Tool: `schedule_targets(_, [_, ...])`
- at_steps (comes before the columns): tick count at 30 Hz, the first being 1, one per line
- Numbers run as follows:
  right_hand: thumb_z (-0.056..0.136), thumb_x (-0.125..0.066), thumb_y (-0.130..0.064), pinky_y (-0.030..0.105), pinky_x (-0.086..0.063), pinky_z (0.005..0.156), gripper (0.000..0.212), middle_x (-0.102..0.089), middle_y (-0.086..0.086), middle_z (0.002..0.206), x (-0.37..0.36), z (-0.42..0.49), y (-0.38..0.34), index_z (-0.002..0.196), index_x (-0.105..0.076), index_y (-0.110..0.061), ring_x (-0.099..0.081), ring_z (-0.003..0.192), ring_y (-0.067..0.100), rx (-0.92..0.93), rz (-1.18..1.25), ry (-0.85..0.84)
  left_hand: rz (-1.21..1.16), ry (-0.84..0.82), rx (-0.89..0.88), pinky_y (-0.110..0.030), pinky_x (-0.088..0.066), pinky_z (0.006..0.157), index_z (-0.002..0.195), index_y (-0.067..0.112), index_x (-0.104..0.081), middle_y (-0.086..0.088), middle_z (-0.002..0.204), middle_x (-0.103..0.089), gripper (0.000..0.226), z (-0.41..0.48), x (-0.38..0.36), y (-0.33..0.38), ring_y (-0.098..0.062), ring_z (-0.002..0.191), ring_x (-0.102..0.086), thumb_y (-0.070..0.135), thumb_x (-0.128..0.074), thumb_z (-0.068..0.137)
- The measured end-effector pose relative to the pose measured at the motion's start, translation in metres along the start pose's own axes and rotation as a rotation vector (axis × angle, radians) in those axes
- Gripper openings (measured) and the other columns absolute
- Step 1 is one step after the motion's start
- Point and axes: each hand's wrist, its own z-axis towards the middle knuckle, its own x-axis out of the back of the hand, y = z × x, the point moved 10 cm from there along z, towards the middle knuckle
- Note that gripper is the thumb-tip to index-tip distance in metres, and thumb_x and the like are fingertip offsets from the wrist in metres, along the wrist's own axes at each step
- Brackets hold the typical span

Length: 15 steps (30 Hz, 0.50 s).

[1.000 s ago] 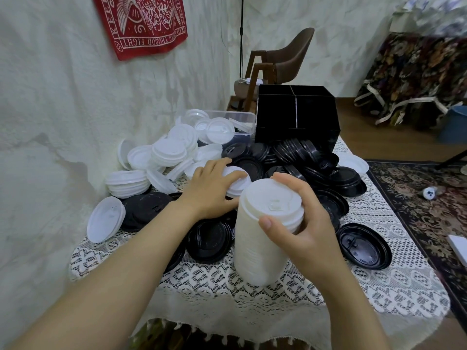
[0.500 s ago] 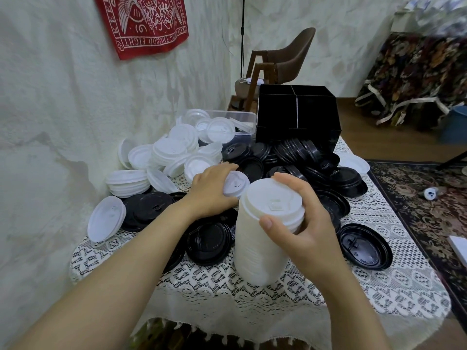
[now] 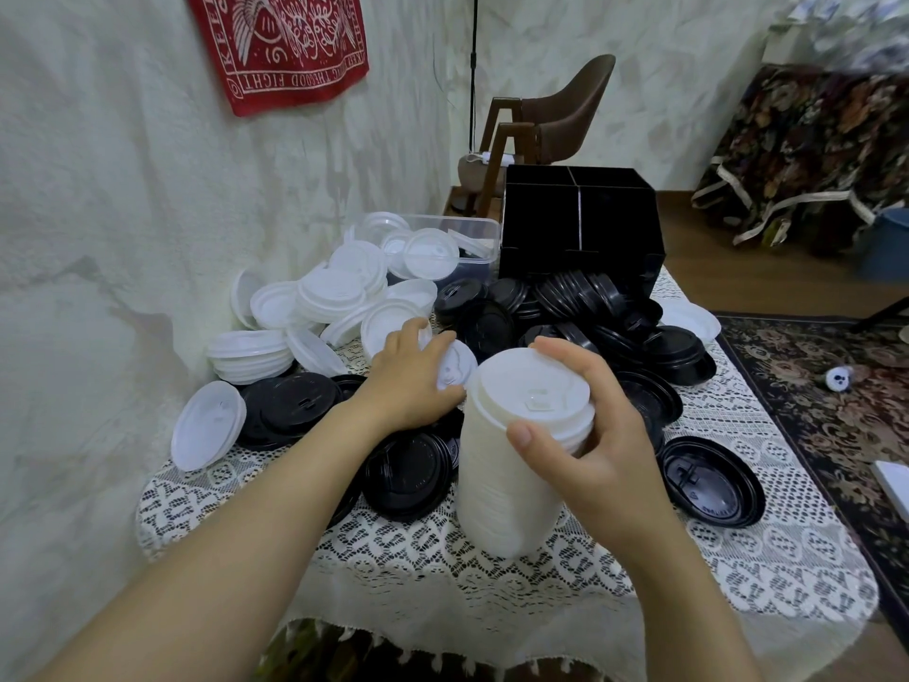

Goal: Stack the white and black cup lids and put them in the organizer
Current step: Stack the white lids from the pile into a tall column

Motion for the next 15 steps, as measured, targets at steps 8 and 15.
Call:
schedule_targets(8, [0.06,-0.072,-0.053,0.014,-0.049,0.078,0.066,-0.059,-0.031,0.111,0.0,0.0,0.001,0.122,-0.053,-0.038,-0.06,0.103,-0.001,-0.005,0.003,-0.001,0.039,-0.027,0.055,-0.043,-0.023,0.105,0.148,0.04,-0.024,-0.006,0.142,-0.033,0.073,0.002,-0.003,-0.01,-0.029,0.132,-0.033,0.052,-0.056,0.084])
schedule_targets(15, [0.059,-0.072,-0.054,0.013,-0.049,0.076,0.067,-0.06,-0.029,0.109,0.0,-0.001,0.002,0.121,-0.052,-0.039,-0.061,0.1,-0.002,-0.014,0.009,-0.007,-0.243,0.126,-0.041,-0.027,-0.03,0.103,0.147,0.021,-0.034,0.003,0.145,-0.031,0.085,-0.004,0.029,-0.007,-0.019,0.132,-0.038,0.038,-0.078,0.075])
